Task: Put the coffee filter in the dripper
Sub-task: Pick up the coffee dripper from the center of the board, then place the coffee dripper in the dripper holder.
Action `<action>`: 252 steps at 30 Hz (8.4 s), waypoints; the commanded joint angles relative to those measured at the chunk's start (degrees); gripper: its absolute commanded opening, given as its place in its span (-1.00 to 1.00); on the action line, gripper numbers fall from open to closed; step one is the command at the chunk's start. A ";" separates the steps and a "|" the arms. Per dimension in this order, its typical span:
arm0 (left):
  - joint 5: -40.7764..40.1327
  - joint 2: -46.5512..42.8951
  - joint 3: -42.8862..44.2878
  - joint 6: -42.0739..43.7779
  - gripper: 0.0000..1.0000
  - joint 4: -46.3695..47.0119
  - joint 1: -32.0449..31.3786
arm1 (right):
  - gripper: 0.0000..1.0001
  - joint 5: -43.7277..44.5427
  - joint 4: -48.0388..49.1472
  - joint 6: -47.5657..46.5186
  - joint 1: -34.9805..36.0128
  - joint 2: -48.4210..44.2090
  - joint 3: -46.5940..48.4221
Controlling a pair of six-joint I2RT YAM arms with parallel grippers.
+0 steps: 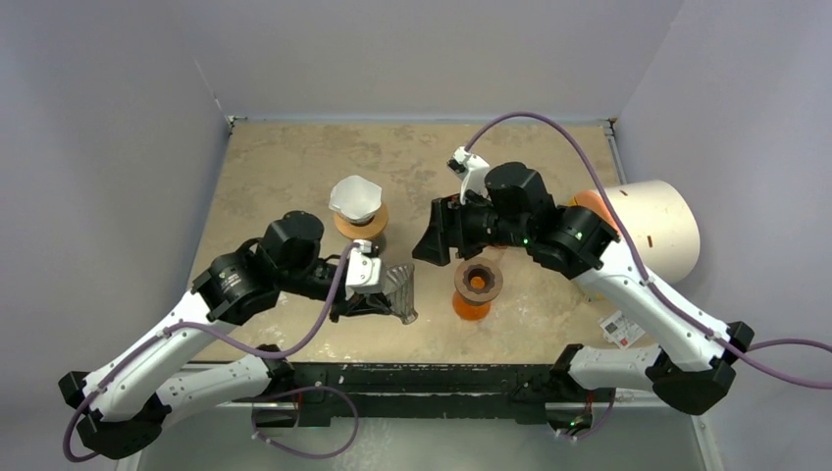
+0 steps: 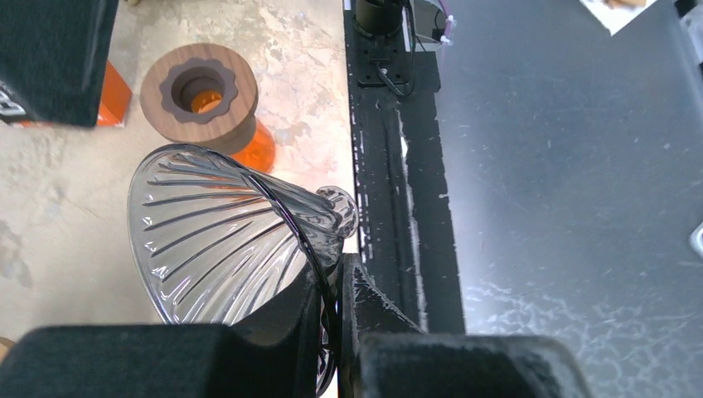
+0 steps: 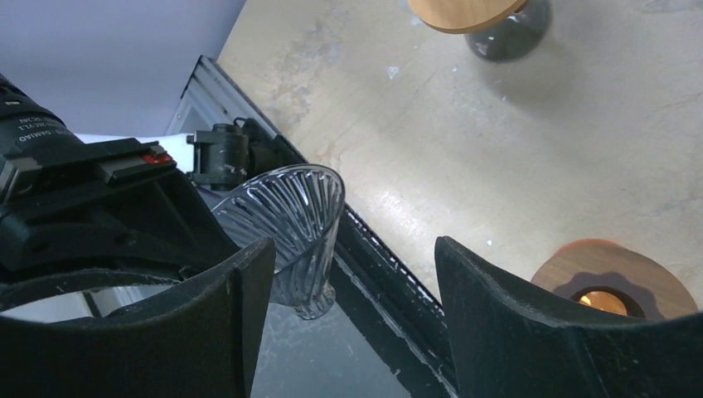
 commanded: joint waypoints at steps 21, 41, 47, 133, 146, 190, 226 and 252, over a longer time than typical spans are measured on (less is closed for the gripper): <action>4.74 4.13 5.86 54.16 -1.00 -11.47 -0.16 | 0.03 -18.03 -4.46 1.13 -2.08 10.67 6.46; 3.44 8.34 9.04 57.48 -1.00 -16.46 -0.25 | -0.75 -21.58 -9.65 -1.57 -2.16 16.47 8.94; 3.51 9.15 9.64 57.40 -1.00 -16.78 -0.25 | -1.00 -23.50 -10.73 -2.39 -2.18 17.44 9.21; -24.03 27.34 7.09 -68.89 -0.38 27.41 -0.92 | -1.00 32.70 1.59 13.70 -2.23 -25.94 -23.47; -22.89 29.61 7.96 -68.65 -1.00 28.08 -2.62 | -1.00 33.97 -1.53 17.97 -2.22 -25.99 -25.07; -24.66 38.78 12.41 -62.34 -1.00 21.07 -2.71 | -1.00 34.53 -2.09 21.29 -2.52 -23.69 -35.41; -28.27 36.37 4.79 -57.28 -1.00 13.45 -2.92 | -1.00 21.42 9.44 21.90 -2.82 -14.30 -44.79; -31.18 20.96 -3.68 -56.90 -0.92 7.32 1.05 | -1.00 16.45 20.53 17.98 0.91 2.99 -32.93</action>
